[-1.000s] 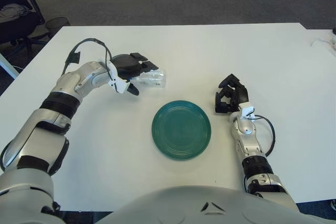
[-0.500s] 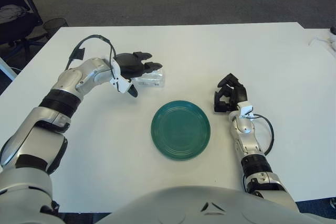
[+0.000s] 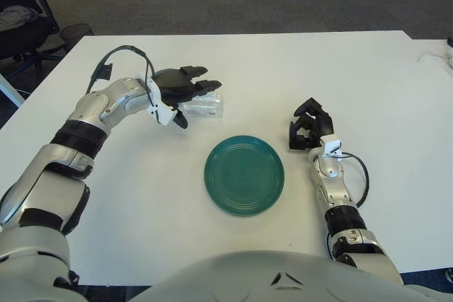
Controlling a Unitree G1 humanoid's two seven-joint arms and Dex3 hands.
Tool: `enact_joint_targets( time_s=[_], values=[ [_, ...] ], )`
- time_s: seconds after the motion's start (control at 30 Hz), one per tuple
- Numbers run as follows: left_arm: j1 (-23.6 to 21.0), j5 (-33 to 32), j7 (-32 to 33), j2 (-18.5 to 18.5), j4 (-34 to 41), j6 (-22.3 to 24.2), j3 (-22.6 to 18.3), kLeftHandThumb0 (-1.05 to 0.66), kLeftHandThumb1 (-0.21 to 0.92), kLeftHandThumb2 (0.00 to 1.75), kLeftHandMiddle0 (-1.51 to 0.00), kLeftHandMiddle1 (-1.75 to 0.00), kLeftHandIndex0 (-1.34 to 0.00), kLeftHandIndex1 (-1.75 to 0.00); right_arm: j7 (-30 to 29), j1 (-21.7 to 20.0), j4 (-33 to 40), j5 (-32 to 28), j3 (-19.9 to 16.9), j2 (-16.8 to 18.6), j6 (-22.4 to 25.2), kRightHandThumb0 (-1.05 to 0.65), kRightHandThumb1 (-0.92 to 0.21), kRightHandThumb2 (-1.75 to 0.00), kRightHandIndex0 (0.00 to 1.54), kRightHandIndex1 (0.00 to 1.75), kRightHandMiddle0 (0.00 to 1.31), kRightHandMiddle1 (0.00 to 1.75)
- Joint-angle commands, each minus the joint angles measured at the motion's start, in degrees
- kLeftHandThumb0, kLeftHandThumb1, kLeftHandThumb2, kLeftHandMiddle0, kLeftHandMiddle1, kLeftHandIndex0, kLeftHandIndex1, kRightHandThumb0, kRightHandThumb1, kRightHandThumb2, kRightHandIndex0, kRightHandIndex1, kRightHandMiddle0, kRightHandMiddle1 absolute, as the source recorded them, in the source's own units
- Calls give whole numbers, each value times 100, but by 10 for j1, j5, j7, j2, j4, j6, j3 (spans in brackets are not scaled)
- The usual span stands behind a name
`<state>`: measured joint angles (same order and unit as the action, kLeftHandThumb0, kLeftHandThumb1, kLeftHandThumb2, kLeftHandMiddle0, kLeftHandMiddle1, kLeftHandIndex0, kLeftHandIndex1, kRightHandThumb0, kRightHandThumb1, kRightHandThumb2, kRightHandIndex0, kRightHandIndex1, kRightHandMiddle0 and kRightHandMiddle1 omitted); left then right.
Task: Put the bottle into the plate.
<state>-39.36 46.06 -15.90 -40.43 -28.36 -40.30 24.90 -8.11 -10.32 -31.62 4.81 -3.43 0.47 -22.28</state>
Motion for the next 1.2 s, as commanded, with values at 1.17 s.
enact_joint_targets(
  time_s=[1.17],
  values=[
    [-32,95,27,57,-85,151,67,-105,92,19,0,0,0,0,3,32,-24,-11,-1,3,33,0,-6,-159,83,166,58,175]
  ],
)
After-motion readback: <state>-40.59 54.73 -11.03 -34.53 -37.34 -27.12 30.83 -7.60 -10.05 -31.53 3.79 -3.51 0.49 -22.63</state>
